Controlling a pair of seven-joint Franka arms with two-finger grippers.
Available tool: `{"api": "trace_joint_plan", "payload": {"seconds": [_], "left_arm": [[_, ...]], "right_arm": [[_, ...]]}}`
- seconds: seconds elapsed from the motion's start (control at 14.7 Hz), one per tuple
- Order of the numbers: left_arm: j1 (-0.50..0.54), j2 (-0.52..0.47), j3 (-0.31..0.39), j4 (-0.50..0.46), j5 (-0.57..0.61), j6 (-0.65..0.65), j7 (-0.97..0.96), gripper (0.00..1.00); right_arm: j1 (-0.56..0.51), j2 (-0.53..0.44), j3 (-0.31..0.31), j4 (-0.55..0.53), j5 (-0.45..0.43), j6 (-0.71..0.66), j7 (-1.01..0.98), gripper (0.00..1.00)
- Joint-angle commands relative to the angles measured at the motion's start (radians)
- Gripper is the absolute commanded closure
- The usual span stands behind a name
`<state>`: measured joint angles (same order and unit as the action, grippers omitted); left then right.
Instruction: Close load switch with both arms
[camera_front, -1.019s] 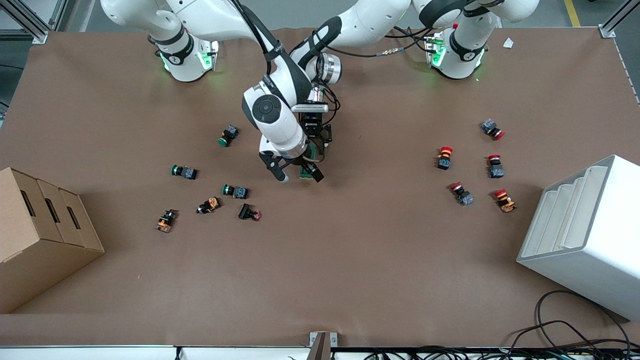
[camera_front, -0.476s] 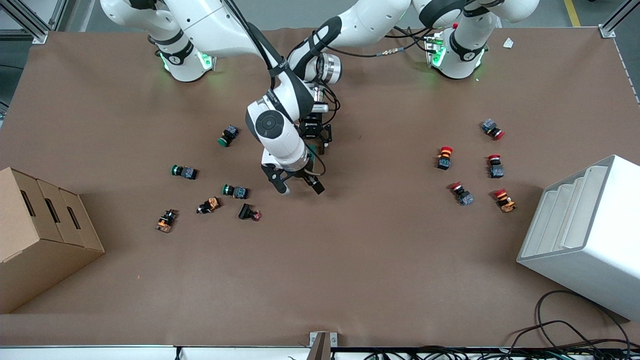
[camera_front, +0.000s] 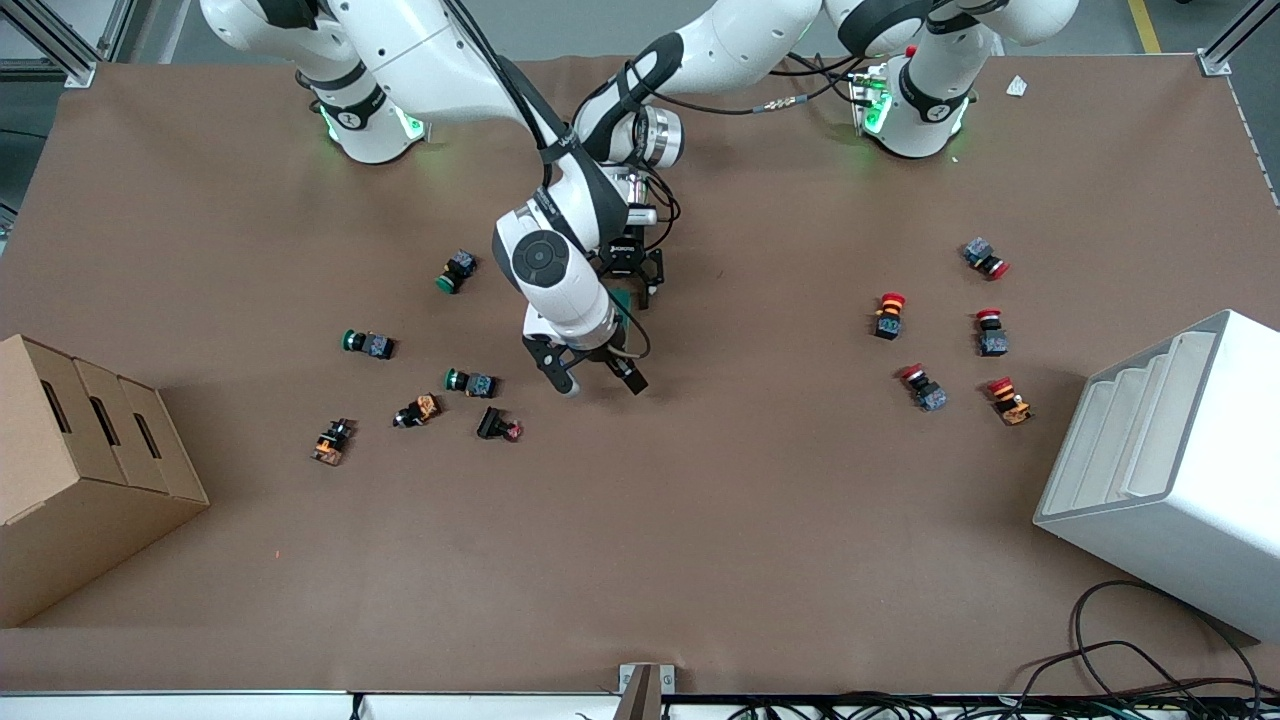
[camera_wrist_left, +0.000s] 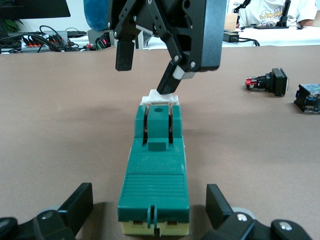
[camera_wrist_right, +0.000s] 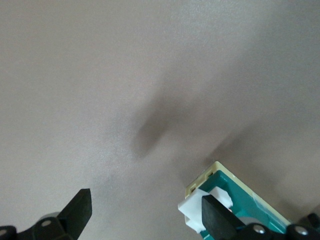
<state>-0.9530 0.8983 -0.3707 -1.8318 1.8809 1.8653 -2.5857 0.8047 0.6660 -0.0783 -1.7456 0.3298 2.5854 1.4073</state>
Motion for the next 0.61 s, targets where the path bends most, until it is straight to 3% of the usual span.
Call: {"api": "trace_joint_plan", "payload": {"seconds": [0.0, 0.2, 0.34, 0.54], "left_arm": [[-0.003, 0.082, -0.005, 0.028, -0.020, 0.057, 0.001, 0.01], [0.000, 0.082, -0.005, 0.028, -0.017, 0.058, 0.002, 0.01], [0.000, 0.082, -0.005, 0.023, -0.020, 0.057, 0.002, 0.01], [-0.001, 0.077, -0.005, 0.017, -0.022, 0.057, 0.002, 0.01]], "right_arm": [[-0.022, 0.020, 0.006, 0.023, -0.006, 0.004, -0.031, 0.00], [-0.062, 0.001, 0.000, 0.032, -0.008, -0.100, -0.124, 0.00], [-0.119, -0.066, -0.009, 0.032, -0.009, -0.204, -0.241, 0.00], [-0.180, -0.147, -0.069, 0.031, -0.011, -0.383, -0.465, 0.00]]}}
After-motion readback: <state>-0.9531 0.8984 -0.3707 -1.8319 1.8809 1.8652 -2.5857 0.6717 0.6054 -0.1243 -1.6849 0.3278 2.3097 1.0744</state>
